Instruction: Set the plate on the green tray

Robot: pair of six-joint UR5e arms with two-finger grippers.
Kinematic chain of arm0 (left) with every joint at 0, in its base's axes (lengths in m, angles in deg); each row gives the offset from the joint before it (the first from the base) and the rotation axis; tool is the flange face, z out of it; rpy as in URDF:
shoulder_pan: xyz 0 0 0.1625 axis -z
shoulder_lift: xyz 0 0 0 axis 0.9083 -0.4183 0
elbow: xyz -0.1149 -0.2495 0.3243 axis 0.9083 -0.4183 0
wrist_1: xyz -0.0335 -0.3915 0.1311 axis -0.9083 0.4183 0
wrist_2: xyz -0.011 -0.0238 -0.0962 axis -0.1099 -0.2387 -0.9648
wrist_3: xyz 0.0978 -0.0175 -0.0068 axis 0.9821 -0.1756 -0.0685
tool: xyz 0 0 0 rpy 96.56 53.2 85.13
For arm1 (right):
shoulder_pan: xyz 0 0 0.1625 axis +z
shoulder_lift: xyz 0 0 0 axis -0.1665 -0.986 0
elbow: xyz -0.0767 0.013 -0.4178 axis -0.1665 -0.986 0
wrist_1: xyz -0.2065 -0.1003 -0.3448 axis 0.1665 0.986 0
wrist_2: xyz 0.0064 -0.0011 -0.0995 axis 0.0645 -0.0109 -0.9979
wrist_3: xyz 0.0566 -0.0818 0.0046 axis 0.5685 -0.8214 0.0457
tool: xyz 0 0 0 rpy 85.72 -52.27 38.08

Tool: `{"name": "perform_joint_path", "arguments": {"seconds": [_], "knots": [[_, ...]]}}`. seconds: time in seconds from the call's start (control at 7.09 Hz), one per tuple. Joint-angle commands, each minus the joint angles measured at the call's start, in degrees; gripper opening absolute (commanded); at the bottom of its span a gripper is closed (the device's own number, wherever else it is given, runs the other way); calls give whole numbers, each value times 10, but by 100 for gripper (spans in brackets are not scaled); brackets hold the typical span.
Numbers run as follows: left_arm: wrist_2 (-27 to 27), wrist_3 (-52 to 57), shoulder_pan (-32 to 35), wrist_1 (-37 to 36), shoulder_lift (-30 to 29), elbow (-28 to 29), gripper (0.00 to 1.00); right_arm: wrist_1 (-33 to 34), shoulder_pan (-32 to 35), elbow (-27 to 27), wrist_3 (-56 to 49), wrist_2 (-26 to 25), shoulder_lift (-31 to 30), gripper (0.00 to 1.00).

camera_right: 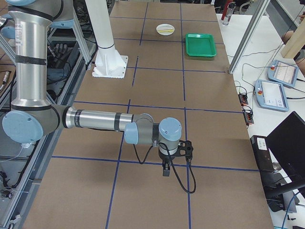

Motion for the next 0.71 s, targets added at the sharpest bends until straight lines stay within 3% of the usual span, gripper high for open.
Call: {"name": "perform_joint_path", "arguments": {"seconds": [0.0,0.14,0.56], "knots": [[-1,-4,-2,28,-7,3,100,0,0,-1,0,0,0,100],[-6,-73,-25,31,-8,-5,100,-1,0,-1,0,0,0,100],[-9,-294,-146,134,-1,-14,100,0,0,0,0,0,0,100]]}}
